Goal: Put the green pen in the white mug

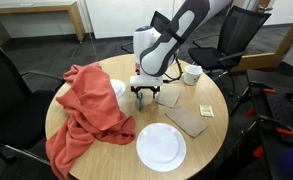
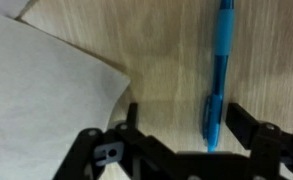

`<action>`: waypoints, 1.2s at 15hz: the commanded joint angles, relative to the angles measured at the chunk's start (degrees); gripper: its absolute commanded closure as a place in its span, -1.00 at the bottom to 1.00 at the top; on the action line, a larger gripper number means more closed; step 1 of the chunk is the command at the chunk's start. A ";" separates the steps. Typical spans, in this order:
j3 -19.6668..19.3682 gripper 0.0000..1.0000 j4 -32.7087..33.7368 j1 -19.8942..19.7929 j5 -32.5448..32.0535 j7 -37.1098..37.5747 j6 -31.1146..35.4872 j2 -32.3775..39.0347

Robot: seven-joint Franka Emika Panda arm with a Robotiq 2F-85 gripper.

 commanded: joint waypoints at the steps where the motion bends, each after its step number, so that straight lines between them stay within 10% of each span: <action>1: -1.03 -0.17 1.44 1.07 -0.24 2.38 0.87 0.59; 9: -1.29 0.98 4.17 1.64 -0.41 3.59 -0.22 0.52; 18: -1.31 0.92 -1.20 2.21 -1.29 3.67 -1.24 -9.62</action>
